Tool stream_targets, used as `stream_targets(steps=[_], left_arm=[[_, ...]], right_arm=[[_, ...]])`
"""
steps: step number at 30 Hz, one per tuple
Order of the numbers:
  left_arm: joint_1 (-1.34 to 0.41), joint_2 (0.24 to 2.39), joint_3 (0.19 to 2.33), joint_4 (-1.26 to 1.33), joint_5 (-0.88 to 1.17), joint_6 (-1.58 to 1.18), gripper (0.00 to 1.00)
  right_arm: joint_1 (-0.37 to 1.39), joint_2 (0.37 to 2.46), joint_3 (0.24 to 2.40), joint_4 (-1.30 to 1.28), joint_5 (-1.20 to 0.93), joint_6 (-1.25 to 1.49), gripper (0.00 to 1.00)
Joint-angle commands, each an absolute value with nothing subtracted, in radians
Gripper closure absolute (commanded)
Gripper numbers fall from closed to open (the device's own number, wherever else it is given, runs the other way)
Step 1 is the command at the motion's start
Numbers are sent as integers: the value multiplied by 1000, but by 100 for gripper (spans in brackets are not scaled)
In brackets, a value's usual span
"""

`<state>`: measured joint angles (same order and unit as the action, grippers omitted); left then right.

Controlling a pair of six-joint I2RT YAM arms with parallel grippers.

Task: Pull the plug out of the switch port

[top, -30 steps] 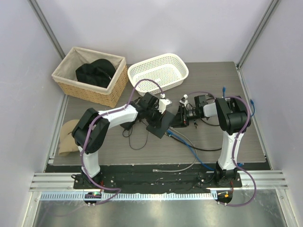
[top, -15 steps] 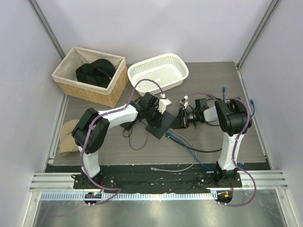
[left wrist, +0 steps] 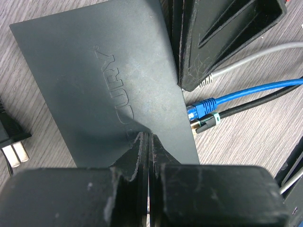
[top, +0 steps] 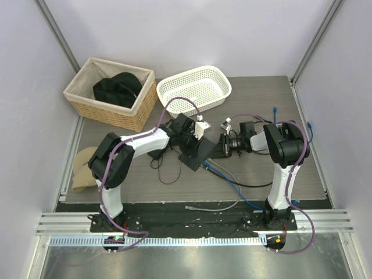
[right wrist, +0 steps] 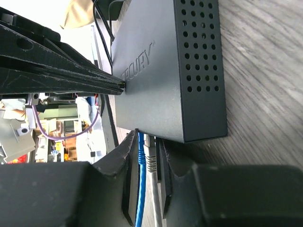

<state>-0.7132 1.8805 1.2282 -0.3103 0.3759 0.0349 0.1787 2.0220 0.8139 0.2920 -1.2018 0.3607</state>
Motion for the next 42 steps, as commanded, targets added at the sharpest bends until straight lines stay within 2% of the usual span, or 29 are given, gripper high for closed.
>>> stream_targets(steps=[1,2,5,9,11,12,13,14,15,16,23,26,31,35,36,37,42], left_arm=[[-721,1940,1197,-405,301,67,100],[-722,1940,1195,-408,299,67,100],[-722,1940,1192,-411,299,68,100],[-722,1948,1196,-423,307,71,100],[-721,1951,1200,-426,308,71,100],[-721,1951,1201,-428,307,72,100],[-721,1951,1204,-428,307,75,100],[-722,1951,1204,-428,305,74,100],[-723,1951,1204,-431,302,78,100],[-721,1950,1204,-433,304,78,100],[-721,1963,1219,-437,305,80,100],[-722,1973,1241,-452,293,87,100],[-721,1983,1247,-456,302,81,100],[-719,1991,1249,-451,292,84,100],[-719,1991,1250,-456,288,90,100],[-719,1994,1253,-459,288,92,100],[-722,2008,1276,-462,282,95,100]], right_arm=[[218,2083,785,377,-1253,455,92],[215,2092,793,496,-1265,507,86],[209,2132,837,612,-1278,647,60],[213,2169,859,612,-1298,681,51],[213,2169,851,504,-1299,590,47],[213,2168,856,414,-1298,502,38],[213,2163,895,127,-1266,391,35],[213,2160,919,-28,-1240,186,35],[218,2163,925,-72,-1239,172,34],[219,2161,928,-139,-1209,155,28],[219,2096,896,-213,-1017,155,28],[221,2053,876,-192,-913,257,26],[229,1999,776,-126,-885,304,26],[242,2078,791,-94,-956,311,38],[250,2089,807,-116,-959,304,46],[261,2091,811,-120,-959,293,48],[284,2111,848,-169,-893,291,54]])
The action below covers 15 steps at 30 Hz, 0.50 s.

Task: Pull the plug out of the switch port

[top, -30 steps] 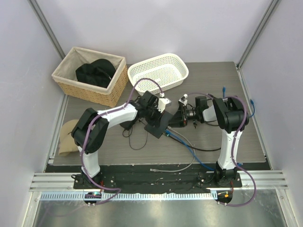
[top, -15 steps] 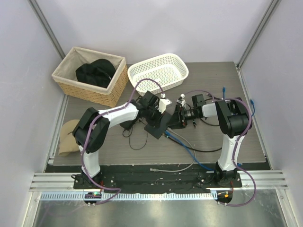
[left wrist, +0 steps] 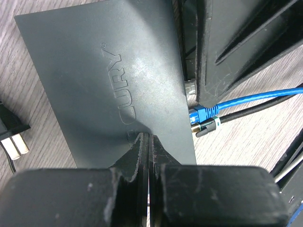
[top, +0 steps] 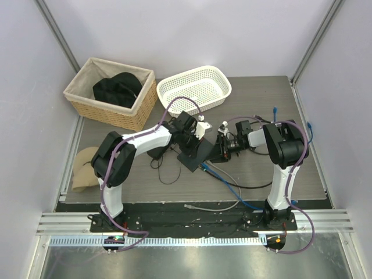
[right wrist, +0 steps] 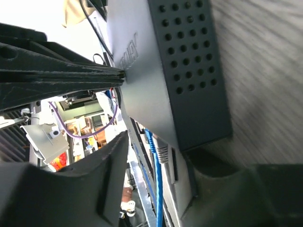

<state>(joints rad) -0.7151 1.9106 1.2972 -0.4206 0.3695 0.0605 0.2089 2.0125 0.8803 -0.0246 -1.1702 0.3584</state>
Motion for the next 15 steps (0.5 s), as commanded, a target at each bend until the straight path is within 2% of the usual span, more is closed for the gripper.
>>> stream_targets(steps=[1,4,7,9,11,12,15], left_arm=[[-721,2014,1279,-462,279,95,100],[-724,2023,1293,-466,276,100,100],[-723,2033,1304,-466,273,101,100],[-724,2036,1305,-466,270,101,100],[-724,2036,1307,-468,272,100,100],[-724,2034,1305,-466,273,100,100],[-726,2029,1299,-469,273,97,100]], right_arm=[[284,2120,854,-173,-891,291,56],[284,2128,865,-189,-867,290,60],[287,2115,867,-198,-833,290,69],[288,2111,876,-201,-810,298,79],[288,2120,890,-204,-789,302,83],[288,2132,908,-210,-782,304,91],[288,2152,949,-210,-762,327,97]])
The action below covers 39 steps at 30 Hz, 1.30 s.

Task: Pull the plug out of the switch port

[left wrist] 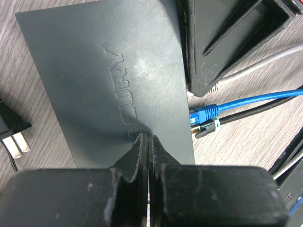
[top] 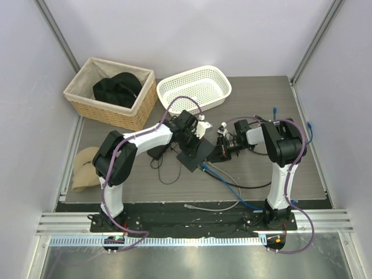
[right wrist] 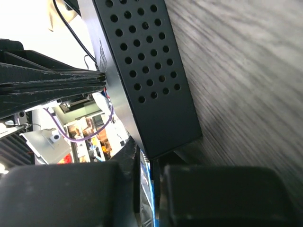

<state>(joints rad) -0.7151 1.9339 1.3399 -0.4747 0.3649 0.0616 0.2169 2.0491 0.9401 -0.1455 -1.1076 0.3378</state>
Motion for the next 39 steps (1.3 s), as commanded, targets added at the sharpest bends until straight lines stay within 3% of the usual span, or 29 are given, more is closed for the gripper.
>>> stream_targets(steps=[1,13,22,28,32,39], left_arm=[[-724,2028,1298,-469,275,95,100],[-727,1982,1325,-468,308,34,100],[-724,2048,1319,-440,233,17,100],[-716,2048,1322,-431,244,6,100],[-701,1984,1345,-433,470,6,100],[-687,1924,1364,-434,338,-29,100]], right_arm=[[287,2173,963,-209,-768,339,99],[190,2362,1262,-279,-874,308,99],[184,2273,1032,-172,-911,359,99],[155,2312,1144,-245,-916,318,99],[127,2355,1276,-304,-920,282,99],[110,2379,1310,-364,-923,235,98]])
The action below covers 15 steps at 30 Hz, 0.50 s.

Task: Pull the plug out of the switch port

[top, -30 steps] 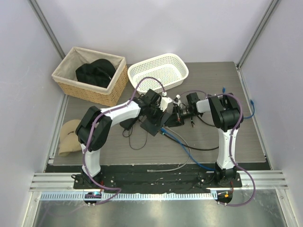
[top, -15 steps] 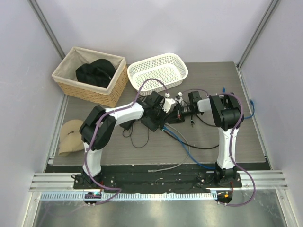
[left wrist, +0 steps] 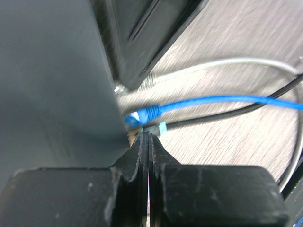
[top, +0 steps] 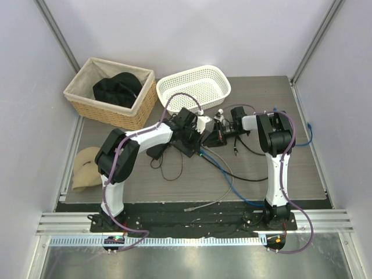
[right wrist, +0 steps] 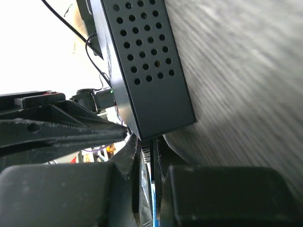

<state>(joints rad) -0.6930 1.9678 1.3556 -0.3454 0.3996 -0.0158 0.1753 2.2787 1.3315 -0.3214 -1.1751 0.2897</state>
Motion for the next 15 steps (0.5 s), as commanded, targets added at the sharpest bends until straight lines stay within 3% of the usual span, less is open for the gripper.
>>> stream_targets(steps=[1,10,15], left_arm=[[-681,1939,1362,-443,312,-35,100],[-634,1965,1316,-413,173,-80,100],[-615,1959,1364,-416,353,-103,100]], right_arm=[[109,2378,1307,-365,-917,233,99],[110,2347,1233,-359,-903,221,99],[109,2349,1235,-368,-899,216,99]])
